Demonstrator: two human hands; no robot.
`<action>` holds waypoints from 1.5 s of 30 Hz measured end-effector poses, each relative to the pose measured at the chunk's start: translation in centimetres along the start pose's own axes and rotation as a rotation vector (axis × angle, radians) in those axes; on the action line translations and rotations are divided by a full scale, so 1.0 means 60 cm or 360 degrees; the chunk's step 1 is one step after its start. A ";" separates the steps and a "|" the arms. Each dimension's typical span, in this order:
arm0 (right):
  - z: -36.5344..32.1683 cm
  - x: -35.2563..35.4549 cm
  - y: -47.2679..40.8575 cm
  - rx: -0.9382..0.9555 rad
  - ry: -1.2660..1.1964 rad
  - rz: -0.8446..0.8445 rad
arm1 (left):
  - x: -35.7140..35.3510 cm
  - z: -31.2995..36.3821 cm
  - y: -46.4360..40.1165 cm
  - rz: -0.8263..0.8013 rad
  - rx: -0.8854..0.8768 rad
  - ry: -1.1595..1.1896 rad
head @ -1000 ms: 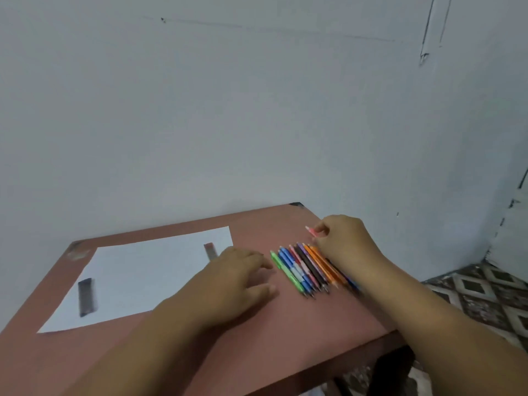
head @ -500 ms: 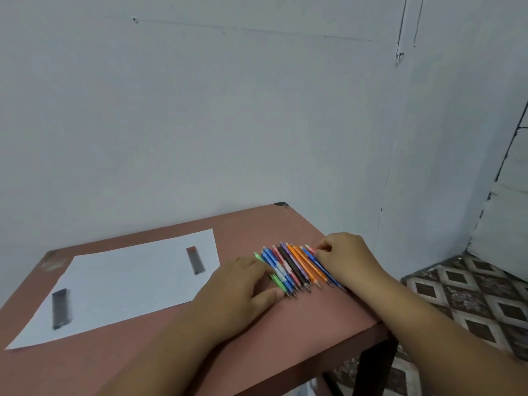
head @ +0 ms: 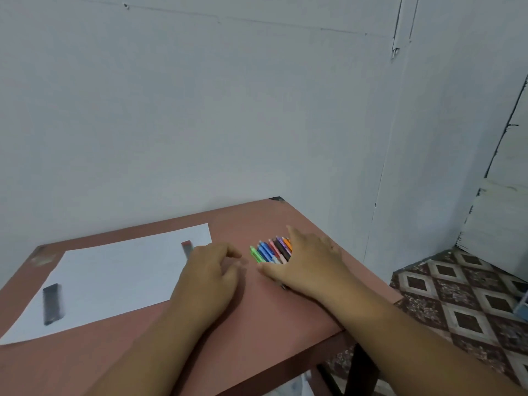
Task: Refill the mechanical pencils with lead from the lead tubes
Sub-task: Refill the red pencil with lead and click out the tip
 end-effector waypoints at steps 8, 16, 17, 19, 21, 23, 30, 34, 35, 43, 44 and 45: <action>-0.023 -0.026 -0.019 0.0111 0.0106 -0.0008 | 0.009 -0.012 -0.001 0.0052 0.0165 0.0205; -0.040 -0.034 -0.031 0.0251 0.0133 -0.0176 | 0.009 -0.010 0.001 0.0037 0.0172 0.0203; -0.041 -0.036 -0.033 0.0273 0.0126 -0.0189 | 0.010 -0.010 0.001 0.0036 0.0175 0.0207; -0.045 -0.038 -0.035 0.0302 0.0083 -0.0210 | 0.012 -0.008 0.002 0.0040 0.0181 0.0222; -0.049 -0.041 -0.038 0.0321 0.0041 -0.0233 | 0.014 -0.007 0.002 0.0040 0.0200 0.0254; -0.052 -0.040 -0.042 0.0338 0.0036 -0.0267 | 0.015 -0.009 0.002 0.0042 0.0222 0.0290; -0.050 -0.020 -0.048 0.0425 0.0002 -0.0366 | 0.015 -0.013 -0.001 0.0045 0.0310 0.0341; -0.051 -0.013 -0.045 0.0428 0.0058 -0.0379 | 0.015 -0.012 -0.001 0.0045 0.0318 0.0340; -0.052 -0.011 -0.046 0.0426 0.0085 -0.0375 | 0.015 -0.013 -0.001 0.0042 0.0317 0.0339; -0.057 0.001 -0.048 0.0418 0.0198 -0.0442 | 0.014 -0.015 -0.004 0.0037 0.0343 0.0341; -0.057 0.002 -0.047 0.0424 0.0203 -0.0451 | 0.014 -0.015 -0.004 0.0035 0.0349 0.0345; -0.057 0.004 -0.046 0.0423 0.0198 -0.0458 | 0.014 -0.016 -0.004 0.0032 0.0355 0.0351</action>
Point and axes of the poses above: each hand's wrist, its own y-axis away from the middle knuckle, its own x-axis out of the back of the hand, z = x × y, the point moved 3 cm from there along -y, towards the middle knuckle, and after that the axes turned 7 degrees about -y, right-handed, at the moved point
